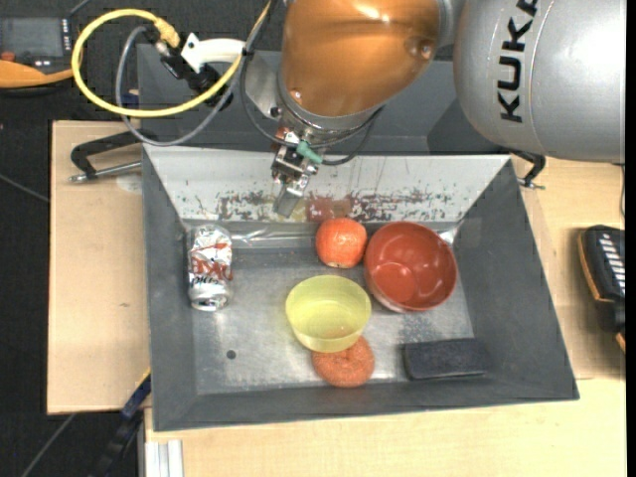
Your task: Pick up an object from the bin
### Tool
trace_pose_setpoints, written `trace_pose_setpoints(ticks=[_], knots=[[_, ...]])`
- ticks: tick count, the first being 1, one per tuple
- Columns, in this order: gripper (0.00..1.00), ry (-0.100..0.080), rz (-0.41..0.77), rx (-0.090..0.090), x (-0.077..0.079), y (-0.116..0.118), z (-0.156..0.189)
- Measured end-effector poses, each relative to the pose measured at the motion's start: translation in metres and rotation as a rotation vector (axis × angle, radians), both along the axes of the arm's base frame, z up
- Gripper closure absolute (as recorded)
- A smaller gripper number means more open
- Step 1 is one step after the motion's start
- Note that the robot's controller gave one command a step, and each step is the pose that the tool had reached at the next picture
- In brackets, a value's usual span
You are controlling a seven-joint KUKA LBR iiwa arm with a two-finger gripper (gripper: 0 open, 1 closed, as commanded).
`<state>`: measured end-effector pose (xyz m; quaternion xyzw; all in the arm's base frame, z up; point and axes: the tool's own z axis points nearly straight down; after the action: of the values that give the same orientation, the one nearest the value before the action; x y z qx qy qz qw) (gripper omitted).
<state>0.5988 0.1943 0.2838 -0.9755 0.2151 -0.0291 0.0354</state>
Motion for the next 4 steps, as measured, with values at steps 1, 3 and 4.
trace_pose_setpoints(ticks=[1, 3, 4], knots=[[0.00, -0.004, 0.000, 0.002, 0.001, 0.001, 0.003], [0.00, 0.000, -0.015, 0.008, -0.043, 0.002, -0.070], [0.00, -0.015, 0.050, 0.006, -0.059, -0.065, 0.036]])
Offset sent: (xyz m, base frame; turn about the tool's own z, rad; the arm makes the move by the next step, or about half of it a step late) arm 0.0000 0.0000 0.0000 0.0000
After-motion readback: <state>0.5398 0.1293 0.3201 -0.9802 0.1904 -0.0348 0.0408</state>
